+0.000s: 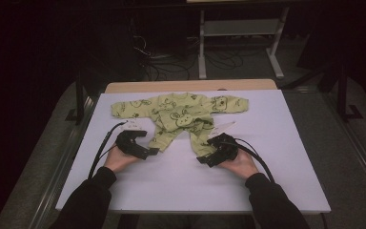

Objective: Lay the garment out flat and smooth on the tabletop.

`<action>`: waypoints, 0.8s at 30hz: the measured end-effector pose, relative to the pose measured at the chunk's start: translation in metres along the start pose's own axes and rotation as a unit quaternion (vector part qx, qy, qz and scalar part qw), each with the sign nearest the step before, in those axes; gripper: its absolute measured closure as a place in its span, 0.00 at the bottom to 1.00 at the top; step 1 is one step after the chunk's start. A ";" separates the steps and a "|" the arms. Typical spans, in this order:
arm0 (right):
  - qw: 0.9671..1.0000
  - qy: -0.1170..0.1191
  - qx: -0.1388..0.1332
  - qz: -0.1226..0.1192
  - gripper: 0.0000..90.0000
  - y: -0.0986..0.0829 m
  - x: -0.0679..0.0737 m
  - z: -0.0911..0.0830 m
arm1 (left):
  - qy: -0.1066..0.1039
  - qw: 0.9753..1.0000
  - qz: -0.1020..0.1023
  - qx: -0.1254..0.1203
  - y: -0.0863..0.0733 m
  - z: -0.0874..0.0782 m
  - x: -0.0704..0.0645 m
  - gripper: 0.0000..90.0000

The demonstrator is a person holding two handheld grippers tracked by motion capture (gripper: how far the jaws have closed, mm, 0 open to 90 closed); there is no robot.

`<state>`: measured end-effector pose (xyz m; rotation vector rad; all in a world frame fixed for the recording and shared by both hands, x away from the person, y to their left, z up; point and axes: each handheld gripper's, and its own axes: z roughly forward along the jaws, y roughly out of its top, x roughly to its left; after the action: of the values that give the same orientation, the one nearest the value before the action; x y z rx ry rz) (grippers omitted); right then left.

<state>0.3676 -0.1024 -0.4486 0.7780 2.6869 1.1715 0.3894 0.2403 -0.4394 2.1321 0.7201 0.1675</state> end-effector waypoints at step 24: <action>1.000 -0.024 -0.003 -0.004 0.83 0.001 -0.002 -0.006 | -0.016 1.000 -0.019 0.009 0.002 0.013 0.000 0.32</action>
<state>0.3678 -0.1070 -0.4437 0.7836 2.6435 1.1442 0.3953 0.2303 -0.4459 2.1317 0.7444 0.1061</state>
